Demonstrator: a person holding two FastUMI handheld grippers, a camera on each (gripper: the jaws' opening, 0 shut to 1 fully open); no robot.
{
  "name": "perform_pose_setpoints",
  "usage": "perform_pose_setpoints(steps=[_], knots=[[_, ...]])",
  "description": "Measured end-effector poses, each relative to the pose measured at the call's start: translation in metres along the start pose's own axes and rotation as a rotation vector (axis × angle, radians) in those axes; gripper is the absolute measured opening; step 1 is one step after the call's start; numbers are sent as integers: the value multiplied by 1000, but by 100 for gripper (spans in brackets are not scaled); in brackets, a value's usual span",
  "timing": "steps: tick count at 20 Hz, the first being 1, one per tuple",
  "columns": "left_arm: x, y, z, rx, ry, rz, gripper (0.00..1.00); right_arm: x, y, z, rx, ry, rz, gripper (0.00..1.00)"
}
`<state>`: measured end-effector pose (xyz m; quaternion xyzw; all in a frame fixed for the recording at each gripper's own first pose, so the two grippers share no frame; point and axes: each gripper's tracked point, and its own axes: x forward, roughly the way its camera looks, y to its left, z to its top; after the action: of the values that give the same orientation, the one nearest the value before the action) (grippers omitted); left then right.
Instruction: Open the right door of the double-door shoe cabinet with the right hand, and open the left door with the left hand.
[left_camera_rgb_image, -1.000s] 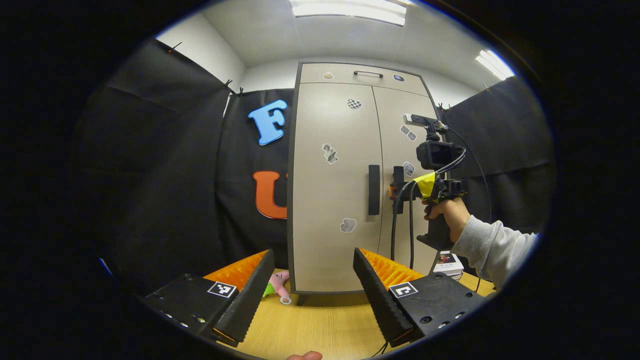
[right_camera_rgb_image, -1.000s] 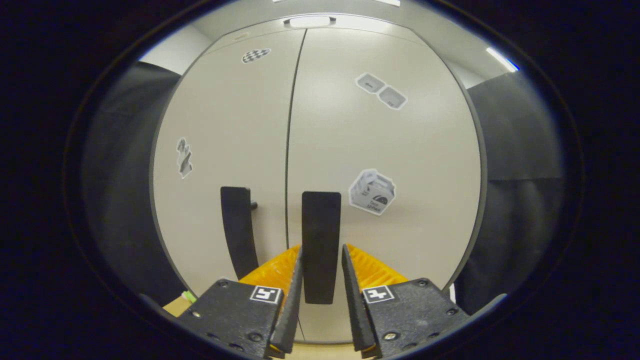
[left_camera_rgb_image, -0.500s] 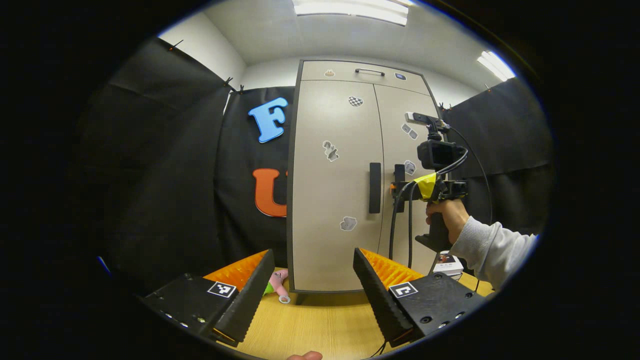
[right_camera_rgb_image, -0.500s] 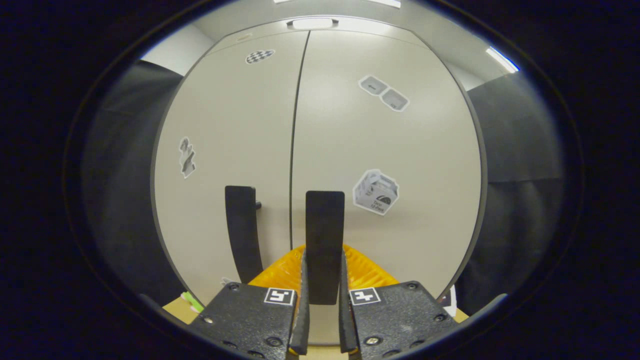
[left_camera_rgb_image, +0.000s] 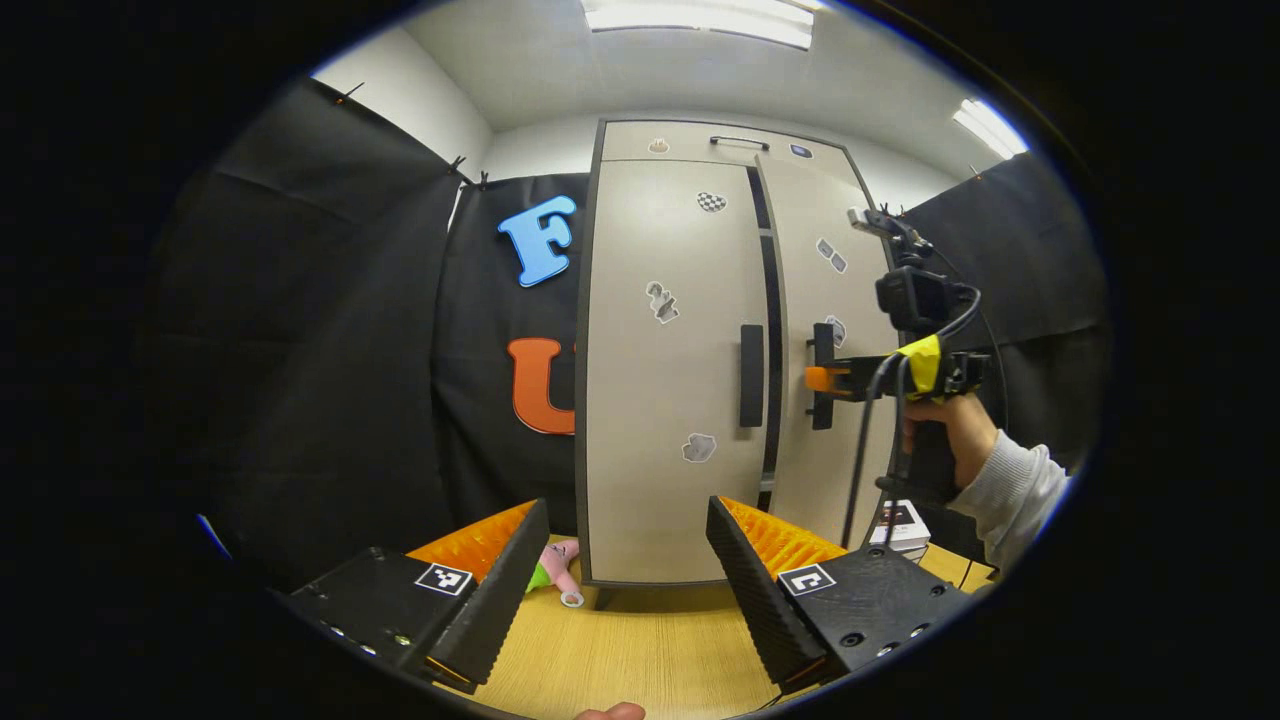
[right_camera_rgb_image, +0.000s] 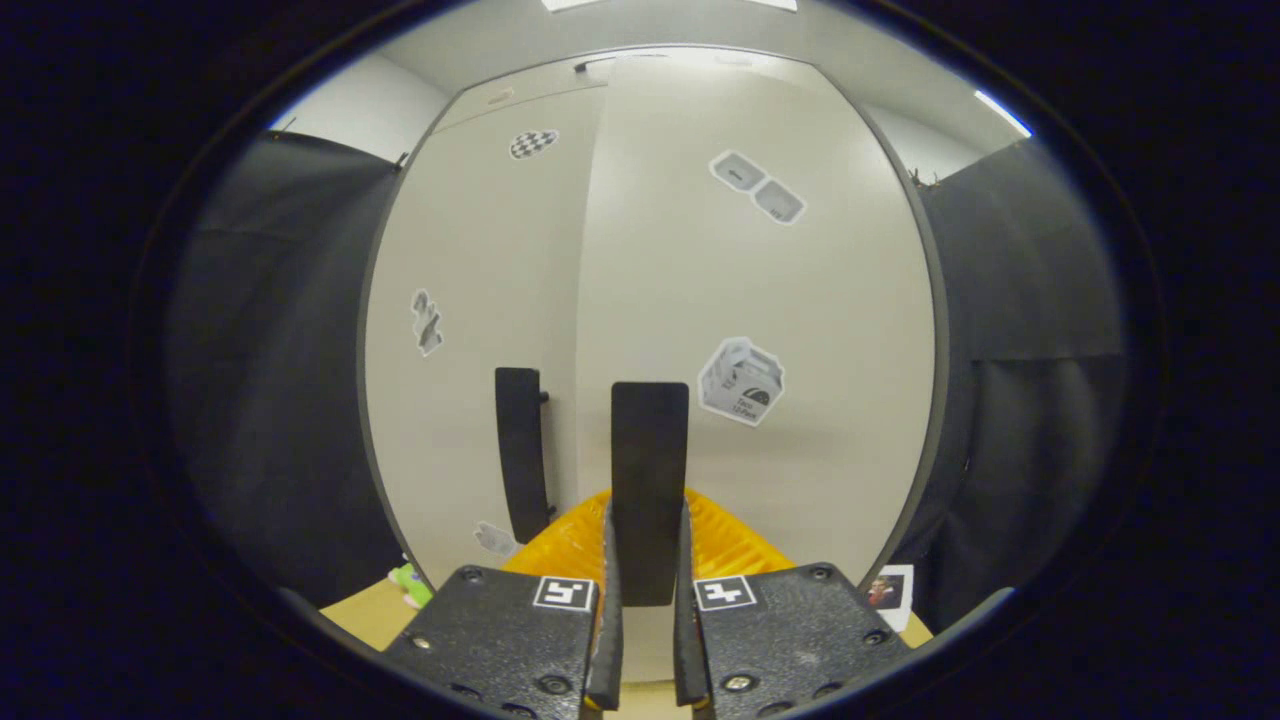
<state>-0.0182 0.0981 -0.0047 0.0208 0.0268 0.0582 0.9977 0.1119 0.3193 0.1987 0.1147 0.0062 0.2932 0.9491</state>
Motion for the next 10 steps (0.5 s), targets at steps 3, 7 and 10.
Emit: perform_pose_setpoints(steps=[3,7,10], knots=[[2,1,3,8,-4,5,95,-29,-10,-2,-10,1,24,22],[-8,-1,5,15,-18,18,95,-61,-27,-4,-25,7,51,22],[-6,0,9,21,-22,39,95,-86,-44,-7,-36,12,54,23]])
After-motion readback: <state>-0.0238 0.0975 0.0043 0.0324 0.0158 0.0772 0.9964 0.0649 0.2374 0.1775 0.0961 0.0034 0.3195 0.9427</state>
